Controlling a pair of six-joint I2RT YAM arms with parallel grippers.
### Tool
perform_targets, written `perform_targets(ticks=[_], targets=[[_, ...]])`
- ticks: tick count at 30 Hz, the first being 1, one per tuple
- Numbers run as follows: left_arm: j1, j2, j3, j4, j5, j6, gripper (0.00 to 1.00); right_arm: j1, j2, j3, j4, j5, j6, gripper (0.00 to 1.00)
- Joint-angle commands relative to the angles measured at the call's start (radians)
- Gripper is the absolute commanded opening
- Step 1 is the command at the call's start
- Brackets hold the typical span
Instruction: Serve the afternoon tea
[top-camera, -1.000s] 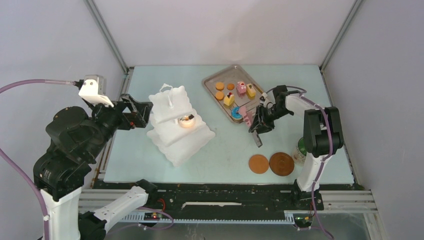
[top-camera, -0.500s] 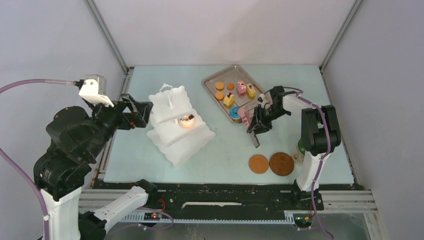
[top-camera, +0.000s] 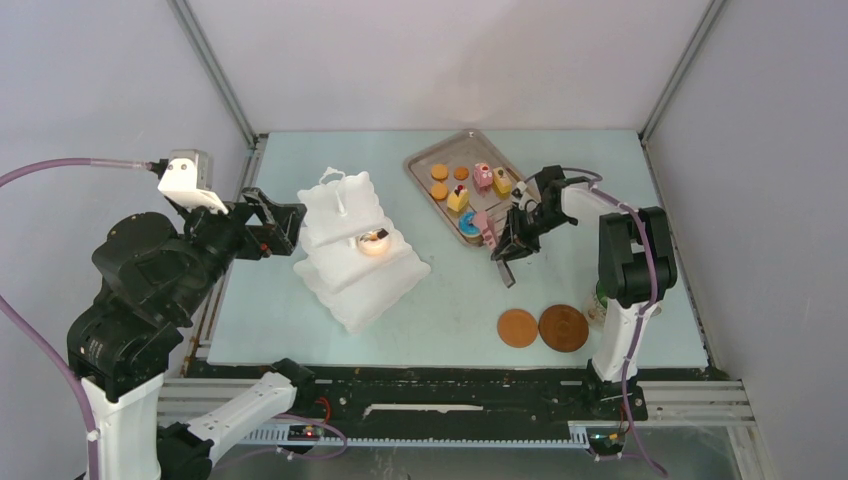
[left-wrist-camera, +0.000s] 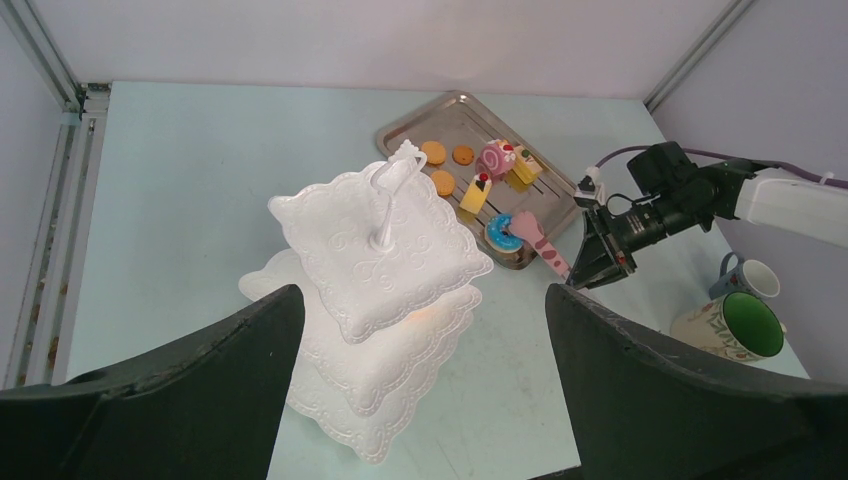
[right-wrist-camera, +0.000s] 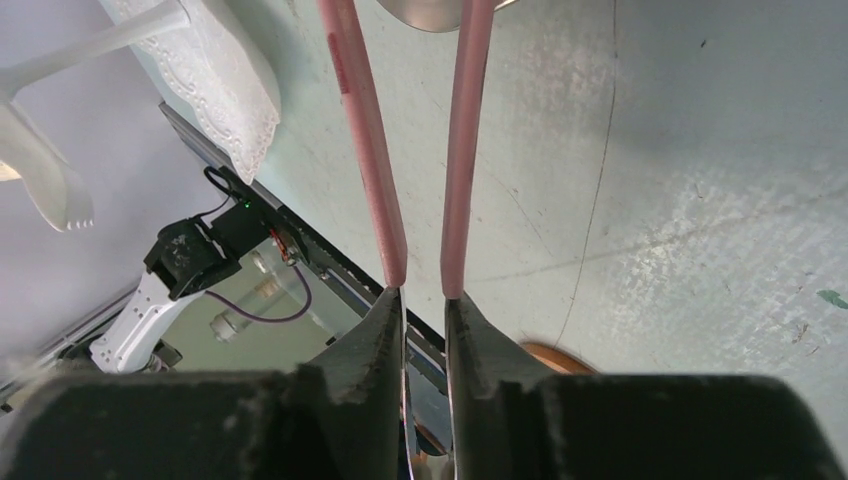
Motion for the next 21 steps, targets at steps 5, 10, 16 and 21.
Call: perform_targets(ticks=[5, 10, 16, 21], targets=[[0.0, 0.006, -0.002, 0.026, 0.007, 0.021, 0.98, -0.003, -0.043, 0.048, 0.009, -0.001, 0.025, 0.04], [0.0, 0.01, 0.001, 0.03, 0.011, 0.021, 0.99, -0.012, -0.111, 0.048, -0.007, -0.004, 0.025, 0.0], [-0.002, 0.007, -0.003, 0.024, 0.004, 0.021, 0.99, -0.013, -0.233, 0.042, -0.08, 0.014, -0.019, 0.0], [-0.002, 0.015, 0.004, 0.015, -0.004, 0.019, 0.99, 0.039, -0.344, 0.005, -0.12, 0.004, 0.007, 0.0]])
